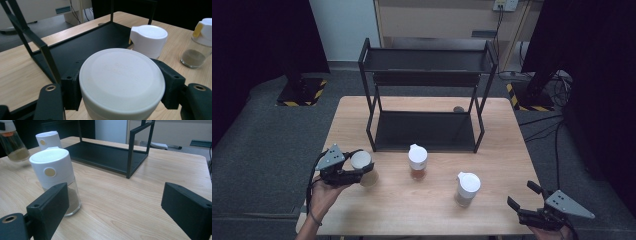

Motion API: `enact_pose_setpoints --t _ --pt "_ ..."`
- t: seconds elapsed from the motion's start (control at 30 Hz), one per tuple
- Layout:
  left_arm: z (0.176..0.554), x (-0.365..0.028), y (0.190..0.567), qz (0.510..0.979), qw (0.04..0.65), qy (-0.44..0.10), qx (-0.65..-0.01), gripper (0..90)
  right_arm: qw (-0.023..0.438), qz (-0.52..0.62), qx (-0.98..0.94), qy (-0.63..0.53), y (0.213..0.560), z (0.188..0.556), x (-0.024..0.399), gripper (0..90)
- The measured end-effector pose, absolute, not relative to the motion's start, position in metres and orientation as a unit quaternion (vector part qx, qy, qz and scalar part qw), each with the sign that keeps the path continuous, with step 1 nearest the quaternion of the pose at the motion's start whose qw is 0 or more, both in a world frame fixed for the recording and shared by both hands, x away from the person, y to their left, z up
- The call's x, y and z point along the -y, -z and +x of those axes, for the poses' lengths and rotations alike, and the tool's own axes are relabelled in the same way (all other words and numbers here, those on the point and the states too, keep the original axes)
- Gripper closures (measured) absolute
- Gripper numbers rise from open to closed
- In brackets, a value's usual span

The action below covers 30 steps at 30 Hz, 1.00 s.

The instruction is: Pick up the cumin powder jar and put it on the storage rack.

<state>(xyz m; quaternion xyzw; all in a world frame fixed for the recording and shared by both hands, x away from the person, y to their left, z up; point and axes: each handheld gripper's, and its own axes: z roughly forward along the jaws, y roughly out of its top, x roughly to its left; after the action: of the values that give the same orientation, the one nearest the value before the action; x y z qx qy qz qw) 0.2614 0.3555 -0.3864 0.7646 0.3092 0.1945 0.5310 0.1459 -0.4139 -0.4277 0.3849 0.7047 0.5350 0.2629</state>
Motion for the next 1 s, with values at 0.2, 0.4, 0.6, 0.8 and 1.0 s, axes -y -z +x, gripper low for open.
enact_pose_setpoints --t 0.2,0.4,0.6,0.8,1.0 --pt "0.273 -0.346 0.382 0.765 0.538 -0.191 -0.299 32.7 0.263 0.385 -0.704 -0.535 0.428 0.146 0.414 8.2" --pt "0.288 -0.337 0.374 0.769 0.539 -0.182 -0.291 32.7 0.263 0.386 -0.703 -0.536 0.428 0.146 0.414 8.3" --pt "0.300 -0.331 0.367 0.768 0.542 -0.181 -0.287 32.8 0.262 0.386 -0.703 -0.537 0.428 0.146 0.415 8.2" --pt "0.310 -0.325 0.361 0.767 0.545 -0.182 -0.287 32.8 0.262 0.386 -0.703 -0.538 0.429 0.146 0.415 8.3" --pt "0.321 -0.317 0.355 0.764 0.546 -0.185 -0.289 32.7 0.261 0.387 -0.702 -0.538 0.429 0.146 0.416 8.3"
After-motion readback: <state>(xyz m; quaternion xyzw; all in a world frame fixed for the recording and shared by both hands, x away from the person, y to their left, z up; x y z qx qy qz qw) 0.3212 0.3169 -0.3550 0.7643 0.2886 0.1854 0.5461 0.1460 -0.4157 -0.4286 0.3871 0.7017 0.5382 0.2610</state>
